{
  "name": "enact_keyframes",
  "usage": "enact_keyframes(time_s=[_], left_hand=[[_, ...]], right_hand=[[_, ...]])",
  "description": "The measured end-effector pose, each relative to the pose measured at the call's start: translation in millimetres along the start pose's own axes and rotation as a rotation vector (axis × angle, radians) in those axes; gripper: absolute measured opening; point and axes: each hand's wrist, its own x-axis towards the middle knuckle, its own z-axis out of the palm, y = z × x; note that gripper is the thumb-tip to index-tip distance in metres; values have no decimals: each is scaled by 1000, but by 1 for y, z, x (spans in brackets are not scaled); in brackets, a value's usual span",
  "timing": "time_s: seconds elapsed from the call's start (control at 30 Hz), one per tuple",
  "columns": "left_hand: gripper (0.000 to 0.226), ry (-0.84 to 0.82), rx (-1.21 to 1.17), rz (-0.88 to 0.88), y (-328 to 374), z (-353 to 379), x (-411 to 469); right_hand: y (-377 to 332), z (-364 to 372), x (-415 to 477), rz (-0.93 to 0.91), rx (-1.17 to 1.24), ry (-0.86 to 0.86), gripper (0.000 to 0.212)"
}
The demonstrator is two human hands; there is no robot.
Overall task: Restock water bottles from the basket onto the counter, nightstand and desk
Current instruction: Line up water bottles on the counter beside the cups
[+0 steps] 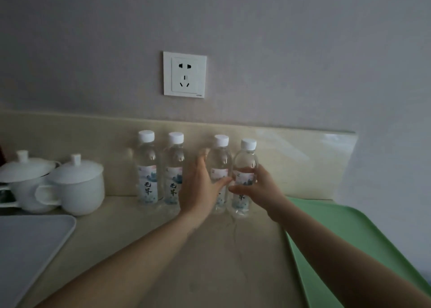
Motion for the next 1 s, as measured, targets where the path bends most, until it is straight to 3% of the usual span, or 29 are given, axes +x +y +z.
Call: enact_keyframes(time_s=[0.1, 0.27, 0.4, 0.5, 0.67, 1.0], left_hand=[[94, 78, 115, 136, 2, -1, -8], [97, 0, 235, 412, 4, -27, -18], [78, 367, 113, 630, -12, -81, 2], [73, 410, 122, 431, -42, -110, 14], [101, -89, 72, -105, -88, -110, 11], [89, 1, 114, -111, -103, -117, 5]], right_hand=[[3, 3, 4, -49, -53, 7, 50], [11, 0, 6, -45, -248, 9, 71], [17, -2, 7, -12, -117, -67, 90], [21, 1, 3, 12, -176, -81, 89], [27, 7, 1, 19, -241, -47, 74], [17, 31, 3, 37, -296, -9, 67]])
